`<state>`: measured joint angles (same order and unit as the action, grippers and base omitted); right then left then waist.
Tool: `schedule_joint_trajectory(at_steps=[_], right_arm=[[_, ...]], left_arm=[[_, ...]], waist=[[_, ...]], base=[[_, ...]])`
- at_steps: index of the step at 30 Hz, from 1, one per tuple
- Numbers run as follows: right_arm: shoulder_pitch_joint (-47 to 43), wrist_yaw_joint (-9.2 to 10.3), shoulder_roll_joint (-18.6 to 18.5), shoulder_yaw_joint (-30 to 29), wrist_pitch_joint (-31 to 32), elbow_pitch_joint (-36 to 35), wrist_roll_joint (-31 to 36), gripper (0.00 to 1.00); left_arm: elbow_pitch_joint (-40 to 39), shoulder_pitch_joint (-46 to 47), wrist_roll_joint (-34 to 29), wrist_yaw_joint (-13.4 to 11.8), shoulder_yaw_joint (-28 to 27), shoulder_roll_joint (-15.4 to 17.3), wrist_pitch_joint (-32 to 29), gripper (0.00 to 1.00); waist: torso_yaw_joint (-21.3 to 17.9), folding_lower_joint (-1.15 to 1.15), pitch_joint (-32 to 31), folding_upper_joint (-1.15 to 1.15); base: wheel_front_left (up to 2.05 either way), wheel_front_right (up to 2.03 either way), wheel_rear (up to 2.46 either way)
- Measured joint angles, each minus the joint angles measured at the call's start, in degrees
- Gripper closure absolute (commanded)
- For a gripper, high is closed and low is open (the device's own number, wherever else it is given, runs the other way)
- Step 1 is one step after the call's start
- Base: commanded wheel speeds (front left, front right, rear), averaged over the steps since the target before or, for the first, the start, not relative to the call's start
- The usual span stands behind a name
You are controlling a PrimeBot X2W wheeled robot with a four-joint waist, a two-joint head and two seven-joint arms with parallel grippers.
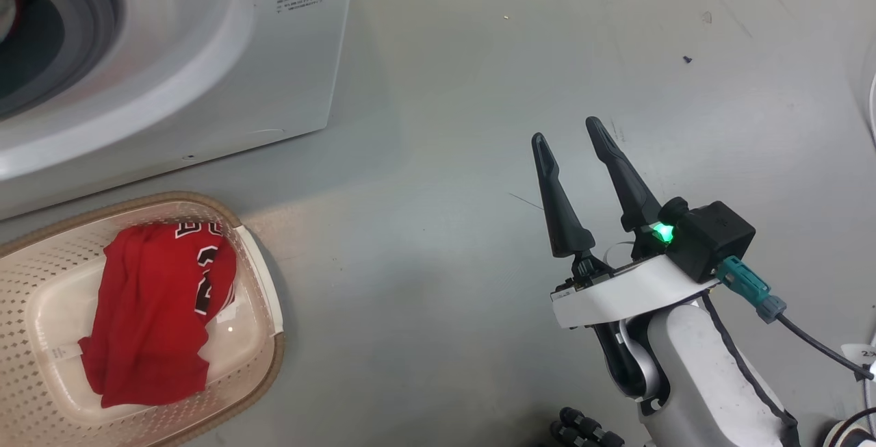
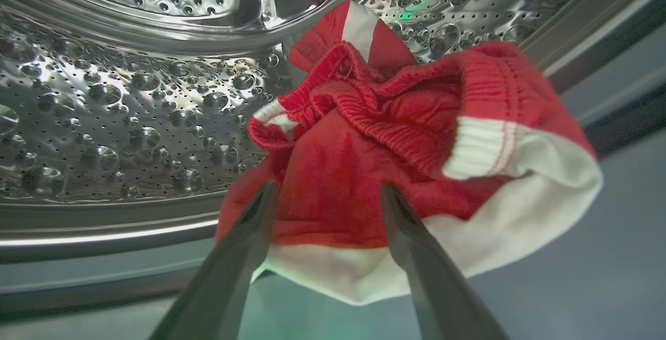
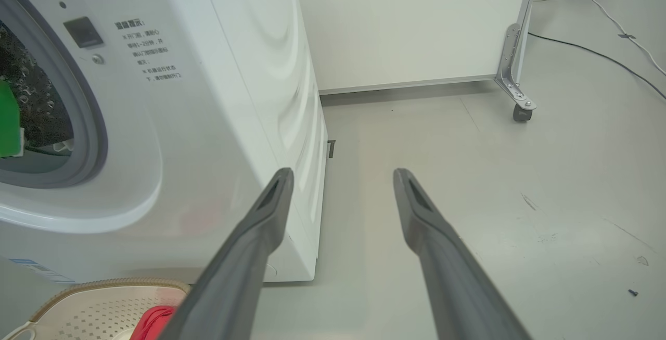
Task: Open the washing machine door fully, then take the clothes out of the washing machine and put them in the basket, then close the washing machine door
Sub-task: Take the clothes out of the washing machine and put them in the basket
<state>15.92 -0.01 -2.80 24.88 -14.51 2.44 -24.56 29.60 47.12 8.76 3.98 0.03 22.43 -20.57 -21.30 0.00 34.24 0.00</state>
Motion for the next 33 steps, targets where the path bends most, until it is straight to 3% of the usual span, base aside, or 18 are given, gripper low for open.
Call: schedule_joint_trajectory(at_steps=[14, 30, 31, 32, 33], right_arm=[[0.18, 0.76, 0.00, 0.38, 0.00, -0.18, -0.13, 0.00], [1.22, 1.68, 0.00, 0.65, 0.00, -0.20, -0.13, 0.00], [1.25, 1.68, 0.00, 0.66, 0.00, -0.22, -0.13, 0.00], [1.25, 1.69, -0.01, 0.68, 0.00, -0.22, -0.13, 0.00], [1.25, 1.69, -0.01, 0.70, 0.00, -0.22, -0.13, 0.00]], left_arm=[[7.84, 5.34, 2.00, -1.22, -1.82, -0.31, -3.79, 0.00], [12.19, 8.67, 1.81, -0.63, 0.31, -0.52, -6.23, 0.02], [12.44, 8.91, 1.81, -0.59, 0.32, -0.52, -6.38, 0.15], [12.63, 9.10, 1.81, -0.59, 0.32, -0.52, -6.43, 0.53], [12.77, 9.27, 1.82, -0.58, 0.33, -0.54, -6.43, 1.00]], waist=[[-0.86, 0.00, 1.01, 0.00], [-0.59, 0.00, 1.33, 0.00], [-0.55, 0.00, 1.31, 0.00], [-0.51, 0.00, 1.30, 0.00], [-0.47, 0.00, 1.29, 0.00]], base=[[0.00, 0.00, 0.00], [0.00, 0.00, 0.00], [0.00, 0.00, 0.00], [0.00, 0.00, 0.00], [0.00, 0.00, 0.00]])
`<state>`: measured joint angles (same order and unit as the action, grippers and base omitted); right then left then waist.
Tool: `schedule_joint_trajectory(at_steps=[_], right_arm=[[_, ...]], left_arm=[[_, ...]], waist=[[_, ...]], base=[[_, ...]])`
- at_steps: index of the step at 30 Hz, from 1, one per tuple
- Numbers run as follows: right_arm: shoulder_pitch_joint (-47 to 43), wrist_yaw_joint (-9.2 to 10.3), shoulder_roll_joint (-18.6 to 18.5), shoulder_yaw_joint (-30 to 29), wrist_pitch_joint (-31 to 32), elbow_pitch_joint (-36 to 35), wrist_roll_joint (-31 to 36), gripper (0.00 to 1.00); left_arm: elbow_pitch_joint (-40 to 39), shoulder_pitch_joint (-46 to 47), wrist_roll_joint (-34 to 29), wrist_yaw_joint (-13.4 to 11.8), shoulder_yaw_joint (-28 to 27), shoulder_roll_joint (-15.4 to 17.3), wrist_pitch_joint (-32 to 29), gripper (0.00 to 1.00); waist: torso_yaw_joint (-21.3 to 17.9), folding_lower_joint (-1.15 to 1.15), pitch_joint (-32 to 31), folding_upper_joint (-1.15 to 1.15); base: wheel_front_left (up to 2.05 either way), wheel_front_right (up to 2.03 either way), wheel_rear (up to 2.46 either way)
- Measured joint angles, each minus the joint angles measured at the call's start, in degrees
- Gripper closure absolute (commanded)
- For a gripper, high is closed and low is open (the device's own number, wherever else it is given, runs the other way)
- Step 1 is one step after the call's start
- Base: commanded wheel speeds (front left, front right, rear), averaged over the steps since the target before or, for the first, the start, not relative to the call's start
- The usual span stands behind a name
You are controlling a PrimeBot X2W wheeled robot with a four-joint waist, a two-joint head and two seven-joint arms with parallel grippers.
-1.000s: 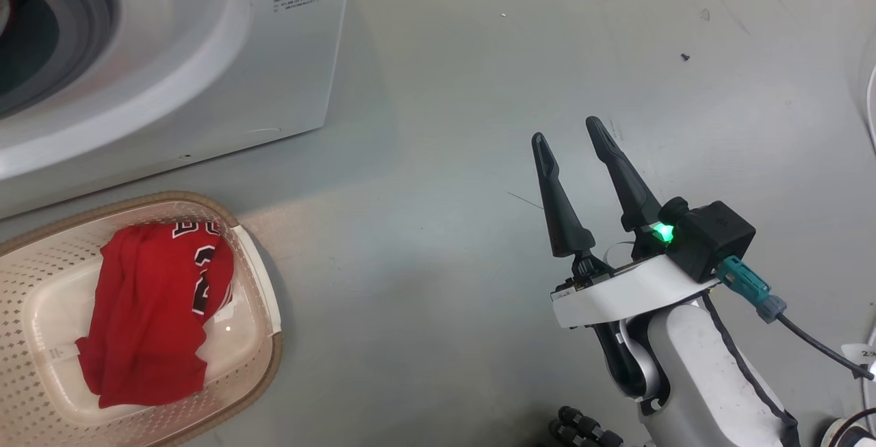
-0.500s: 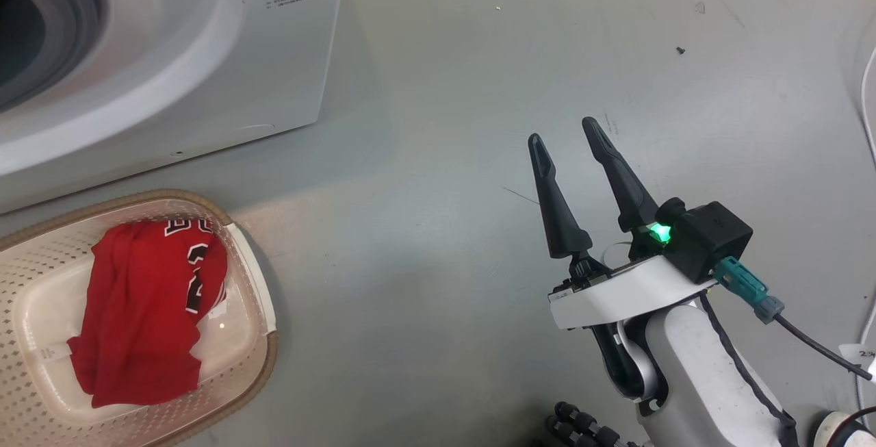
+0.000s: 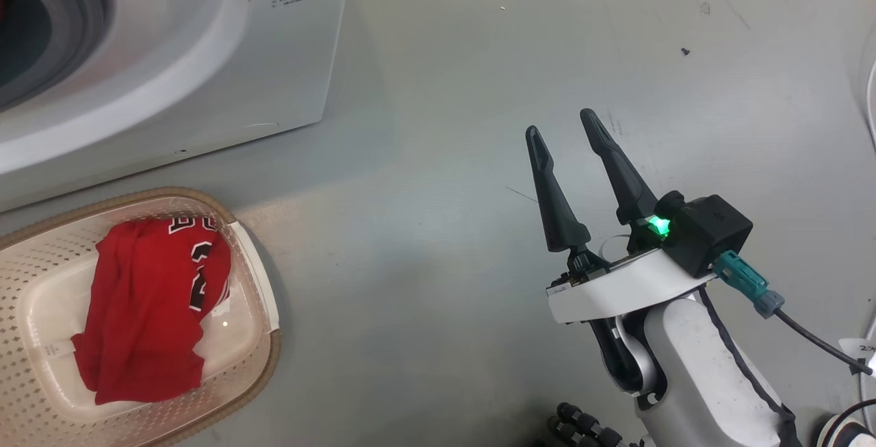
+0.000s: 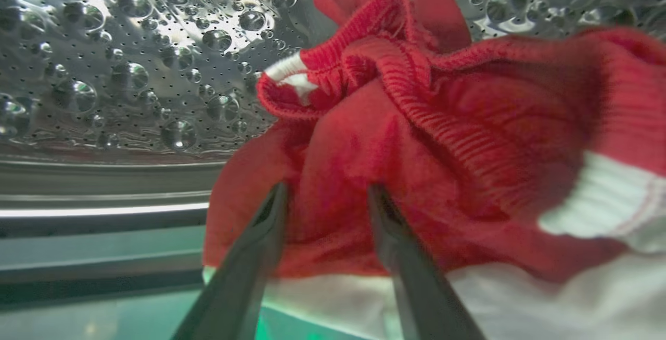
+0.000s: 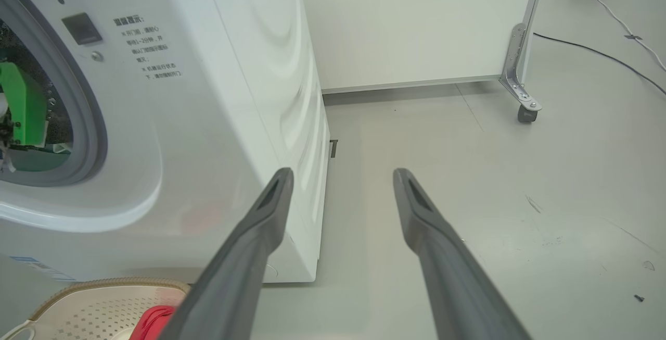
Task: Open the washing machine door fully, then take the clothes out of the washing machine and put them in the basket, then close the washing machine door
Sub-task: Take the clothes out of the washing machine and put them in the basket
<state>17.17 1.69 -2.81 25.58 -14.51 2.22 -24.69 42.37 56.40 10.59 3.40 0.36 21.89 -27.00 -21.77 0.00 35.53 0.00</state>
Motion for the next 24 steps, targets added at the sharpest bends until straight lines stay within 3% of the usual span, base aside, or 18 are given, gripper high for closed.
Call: schedule_joint_trajectory(at_steps=[10, 24], right_arm=[[0.02, 0.08, 0.00, -0.16, 0.00, 0.00, 0.01, 0.00], [0.32, 0.24, -0.01, -1.94, 0.00, 1.12, 1.53, 0.00]], left_arm=[[1.63, 0.62, 0.01, 0.81, 0.35, -0.66, 1.46, 1.00], [3.78, 0.49, 0.68, 1.52, 1.33, -4.83, 10.05, 1.00]], waist=[[0.49, 0.00, -0.27, 0.00], [3.16, 0.00, -2.92, 0.00]], base=[[0.00, 0.00, 0.00], [0.00, 0.00, 0.00]])
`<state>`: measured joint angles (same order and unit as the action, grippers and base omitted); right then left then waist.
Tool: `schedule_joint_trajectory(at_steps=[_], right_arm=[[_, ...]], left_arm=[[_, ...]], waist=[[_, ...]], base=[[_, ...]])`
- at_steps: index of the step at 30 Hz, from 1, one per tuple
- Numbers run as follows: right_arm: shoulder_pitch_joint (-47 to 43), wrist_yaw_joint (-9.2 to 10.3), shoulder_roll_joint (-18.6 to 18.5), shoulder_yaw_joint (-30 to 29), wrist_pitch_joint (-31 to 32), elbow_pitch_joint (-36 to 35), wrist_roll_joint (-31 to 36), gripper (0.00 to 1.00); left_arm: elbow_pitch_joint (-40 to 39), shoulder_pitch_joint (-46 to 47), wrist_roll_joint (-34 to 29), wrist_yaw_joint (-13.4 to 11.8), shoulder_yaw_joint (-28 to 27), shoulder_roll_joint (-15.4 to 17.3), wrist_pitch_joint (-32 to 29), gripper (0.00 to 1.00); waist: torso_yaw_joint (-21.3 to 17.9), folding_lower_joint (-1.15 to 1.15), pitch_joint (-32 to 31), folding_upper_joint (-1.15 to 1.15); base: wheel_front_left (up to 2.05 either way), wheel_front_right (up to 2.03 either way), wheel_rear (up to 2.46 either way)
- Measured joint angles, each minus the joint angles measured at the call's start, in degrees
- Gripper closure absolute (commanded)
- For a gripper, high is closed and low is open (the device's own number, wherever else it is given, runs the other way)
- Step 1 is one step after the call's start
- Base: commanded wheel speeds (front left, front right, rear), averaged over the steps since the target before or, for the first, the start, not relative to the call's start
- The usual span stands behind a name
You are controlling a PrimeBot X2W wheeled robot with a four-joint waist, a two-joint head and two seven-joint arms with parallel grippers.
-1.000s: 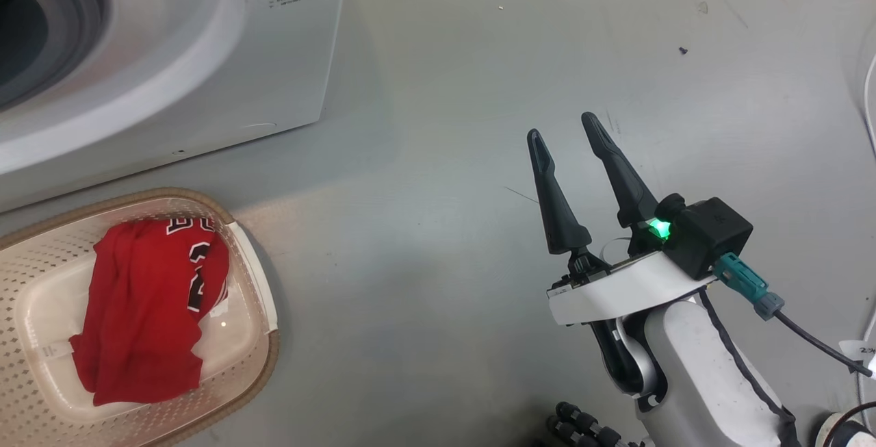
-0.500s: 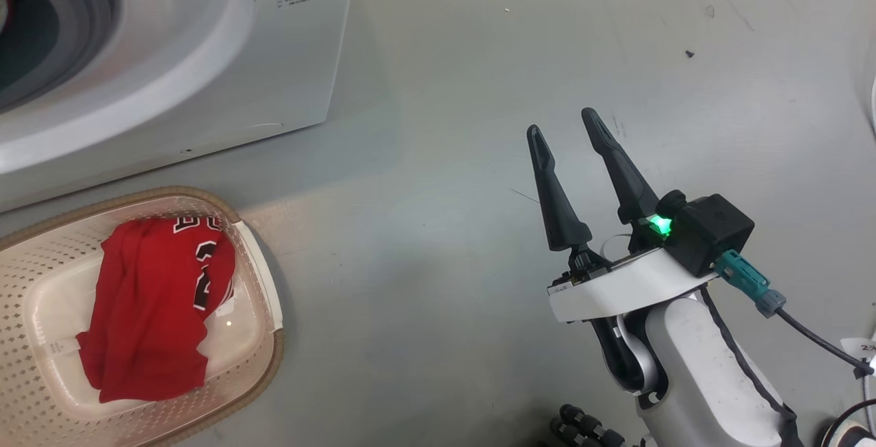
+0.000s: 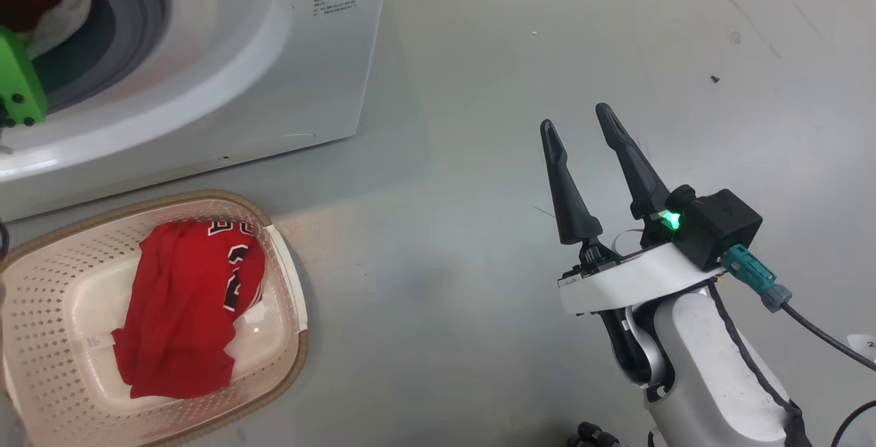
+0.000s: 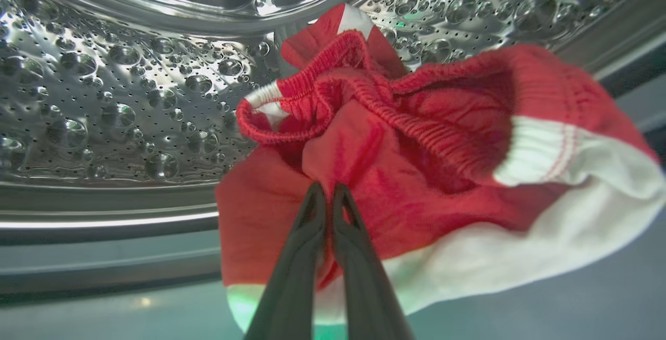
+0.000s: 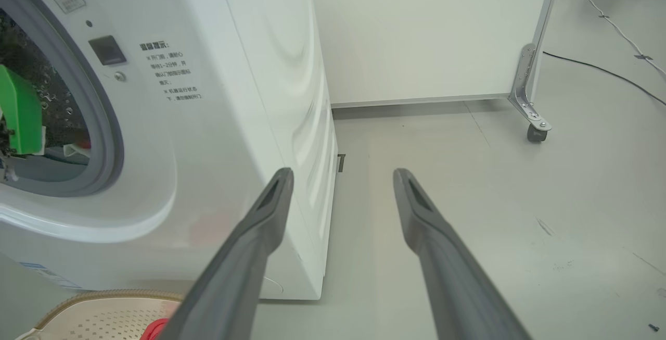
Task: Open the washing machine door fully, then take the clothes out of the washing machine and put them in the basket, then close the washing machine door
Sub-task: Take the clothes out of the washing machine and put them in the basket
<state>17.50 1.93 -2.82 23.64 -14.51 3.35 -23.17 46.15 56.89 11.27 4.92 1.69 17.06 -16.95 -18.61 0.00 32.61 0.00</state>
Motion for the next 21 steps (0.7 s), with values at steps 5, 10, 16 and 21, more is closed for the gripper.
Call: schedule_joint_trajectory(at_steps=[5, 10, 16, 21], right_arm=[[0.00, -0.09, -0.01, -0.62, 0.00, 0.96, 1.25, 0.00], [-0.02, -0.33, -0.01, -1.05, 0.00, 1.82, 1.86, 0.00], [-0.15, -0.86, -0.04, -1.71, 0.00, 3.02, 2.24, 0.00], [-0.49, -1.40, -0.05, -2.34, 0.00, 4.16, 2.41, 0.00]], left_arm=[[1.10, -0.72, 0.60, 0.43, 0.00, -0.69, 3.23, 1.00], [1.81, -2.46, 0.92, 0.53, 0.14, -1.85, 6.49, 1.00], [3.01, -5.73, 1.45, 1.04, 0.52, -3.16, 10.72, 1.00], [3.30, -9.11, 1.70, 1.52, 1.38, -4.41, 14.88, 1.00]], waist=[[1.22, 0.00, -1.55, 0.00], [2.46, 0.00, -3.37, 0.00], [4.04, 0.00, -5.85, 0.00], [5.45, 0.00, -8.33, 0.00]], base=[[0.00, 0.00, 0.00], [0.00, 0.00, 0.00], [0.00, 0.00, 0.00], [0.00, 0.00, 0.00]])
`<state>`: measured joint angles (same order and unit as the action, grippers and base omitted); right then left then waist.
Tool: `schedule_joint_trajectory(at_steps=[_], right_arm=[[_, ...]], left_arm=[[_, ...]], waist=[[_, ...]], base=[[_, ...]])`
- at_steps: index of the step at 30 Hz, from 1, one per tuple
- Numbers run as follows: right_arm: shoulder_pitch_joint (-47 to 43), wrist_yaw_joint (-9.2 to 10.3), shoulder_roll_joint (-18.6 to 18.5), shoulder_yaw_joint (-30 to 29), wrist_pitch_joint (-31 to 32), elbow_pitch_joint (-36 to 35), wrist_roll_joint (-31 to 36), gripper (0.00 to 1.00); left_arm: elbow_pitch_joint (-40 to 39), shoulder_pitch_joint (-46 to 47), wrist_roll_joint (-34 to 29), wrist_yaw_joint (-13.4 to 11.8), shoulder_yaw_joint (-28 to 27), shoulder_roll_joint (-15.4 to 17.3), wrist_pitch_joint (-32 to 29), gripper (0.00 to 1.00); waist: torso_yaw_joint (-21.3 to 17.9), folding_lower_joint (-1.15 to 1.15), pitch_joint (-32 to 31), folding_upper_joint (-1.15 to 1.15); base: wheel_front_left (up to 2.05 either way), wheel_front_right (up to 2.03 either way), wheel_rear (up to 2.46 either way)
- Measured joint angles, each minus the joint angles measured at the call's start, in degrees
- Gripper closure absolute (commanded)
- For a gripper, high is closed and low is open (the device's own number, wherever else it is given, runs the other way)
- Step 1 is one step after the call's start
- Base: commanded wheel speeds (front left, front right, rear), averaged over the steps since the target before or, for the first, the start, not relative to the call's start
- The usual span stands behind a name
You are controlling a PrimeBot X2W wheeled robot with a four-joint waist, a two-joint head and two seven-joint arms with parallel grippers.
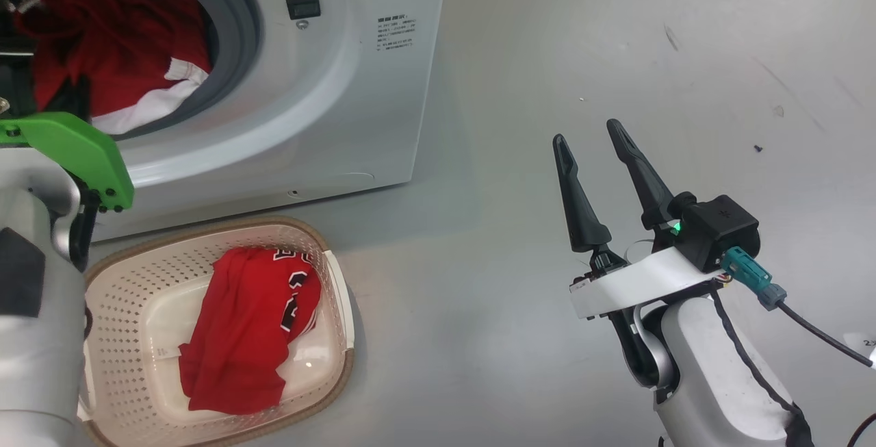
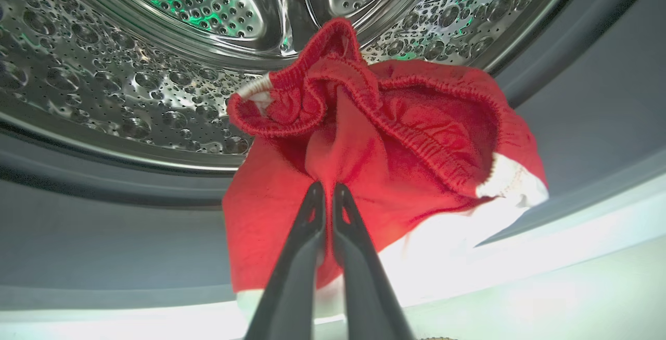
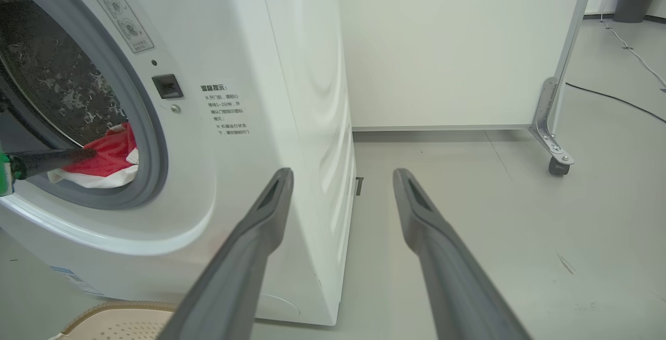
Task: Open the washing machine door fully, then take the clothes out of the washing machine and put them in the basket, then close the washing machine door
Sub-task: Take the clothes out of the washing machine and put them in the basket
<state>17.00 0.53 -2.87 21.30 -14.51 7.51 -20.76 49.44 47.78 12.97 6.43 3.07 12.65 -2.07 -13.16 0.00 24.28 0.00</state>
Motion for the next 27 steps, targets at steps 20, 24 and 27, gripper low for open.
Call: schedule_joint_trajectory(at_steps=[20, 24, 27], right_arm=[[-5.72, -2.09, -0.02, -1.91, 0.00, 3.54, 0.16, 0.00], [-7.03, -2.48, -0.02, -2.47, 0.00, 3.92, 0.15, 0.00], [-7.23, -2.49, -0.02, -2.60, 0.00, 4.01, 0.14, 0.00]], left_arm=[[-0.05, -12.31, 0.43, 0.51, 3.14, -3.12, 12.26, 1.00], [-1.36, -14.52, 0.64, 0.52, 3.69, -3.97, 14.56, 1.00], [-2.72, -15.53, 0.65, 0.69, 4.34, -4.48, 15.27, 1.00]], waist=[[6.15, 0.00, -11.20, 0.00], [7.83, 0.00, -13.75, 0.00], [8.76, 0.00, -15.06, 0.00]], base=[[0.00, 0.00, 0.00], [0.00, 0.00, 0.00], [0.00, 0.00, 0.00]])
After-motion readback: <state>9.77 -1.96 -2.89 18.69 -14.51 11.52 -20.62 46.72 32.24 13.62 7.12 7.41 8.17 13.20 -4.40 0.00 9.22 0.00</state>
